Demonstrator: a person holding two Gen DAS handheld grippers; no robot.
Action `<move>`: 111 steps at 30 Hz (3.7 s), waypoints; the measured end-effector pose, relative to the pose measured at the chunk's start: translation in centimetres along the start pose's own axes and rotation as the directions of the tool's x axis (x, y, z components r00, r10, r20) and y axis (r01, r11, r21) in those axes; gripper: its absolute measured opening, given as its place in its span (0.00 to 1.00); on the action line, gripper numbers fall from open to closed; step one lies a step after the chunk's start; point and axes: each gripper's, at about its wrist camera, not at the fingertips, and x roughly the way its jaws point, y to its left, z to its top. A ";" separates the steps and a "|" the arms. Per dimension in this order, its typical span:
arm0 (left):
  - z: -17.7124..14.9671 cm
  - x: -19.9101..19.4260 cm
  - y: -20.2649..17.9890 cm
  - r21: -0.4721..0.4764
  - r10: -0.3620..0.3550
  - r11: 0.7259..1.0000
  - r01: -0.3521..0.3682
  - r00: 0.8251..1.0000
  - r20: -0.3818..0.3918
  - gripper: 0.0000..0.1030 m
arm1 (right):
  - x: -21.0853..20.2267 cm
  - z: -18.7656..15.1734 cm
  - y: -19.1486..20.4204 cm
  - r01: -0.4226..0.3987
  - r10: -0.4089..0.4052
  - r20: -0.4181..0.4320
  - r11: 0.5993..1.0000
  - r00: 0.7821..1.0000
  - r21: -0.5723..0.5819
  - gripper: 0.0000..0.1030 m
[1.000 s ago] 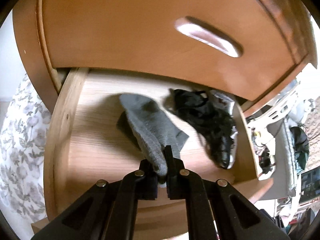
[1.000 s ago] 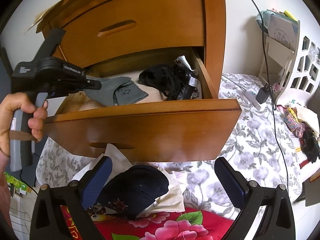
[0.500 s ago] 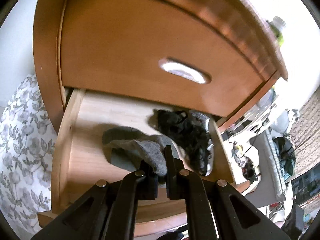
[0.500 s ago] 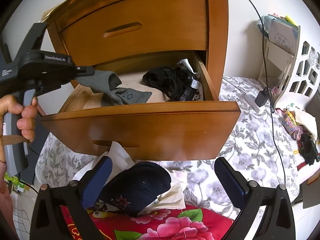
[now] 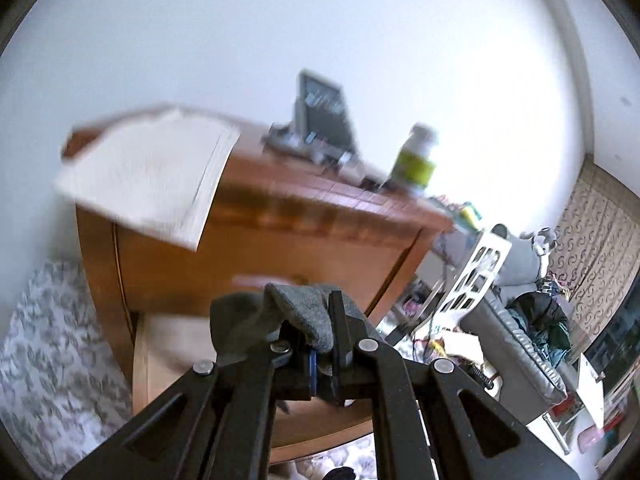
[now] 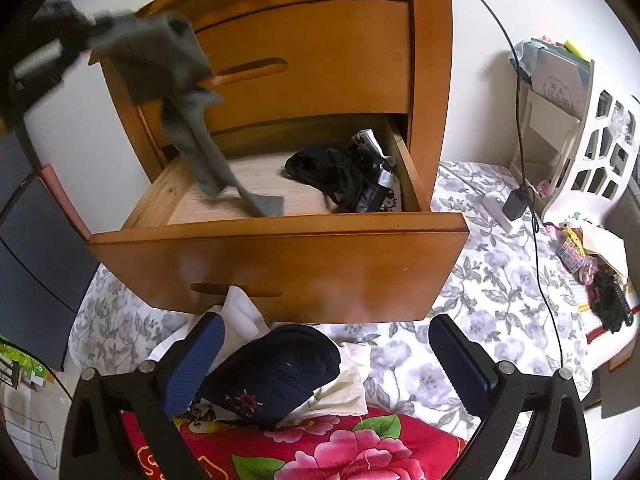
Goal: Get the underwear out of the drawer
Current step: 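Lift the grey sock up out of the drawer with the left gripper, then carry the grey sock down onto the bedspread beside the navy cap, then open the left gripper to release the grey sock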
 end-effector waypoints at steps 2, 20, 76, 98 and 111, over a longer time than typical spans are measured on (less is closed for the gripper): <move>0.6 -1.5 -1.2 0.032 -0.005 0.999 0.004 0.999 0.035 0.05 | -0.3 0.0 0.1 0.000 0.000 0.006 1.000 1.000 -0.002 1.00; 1.9 -11.8 -8.7 0.196 0.009 0.979 -0.051 0.978 0.209 0.05 | -4.1 -0.4 0.6 0.005 -0.004 0.067 1.000 0.998 -0.012 1.00; -18.6 2.6 0.6 -0.133 0.095 0.978 -0.162 0.907 -0.410 0.05 | -3.8 -2.3 -0.3 -0.016 0.016 0.007 0.999 1.000 -0.033 1.00; -24.3 5.4 1.6 -0.089 0.187 0.957 -0.277 0.820 -0.540 0.07 | -2.7 -2.6 -0.4 -0.017 0.016 -0.022 0.999 1.000 -0.032 1.00; -21.4 1.8 -1.3 -0.024 0.241 0.958 -0.284 0.851 -0.466 0.55 | -2.8 -2.6 -0.8 -0.019 0.019 -0.001 1.000 1.000 -0.004 1.00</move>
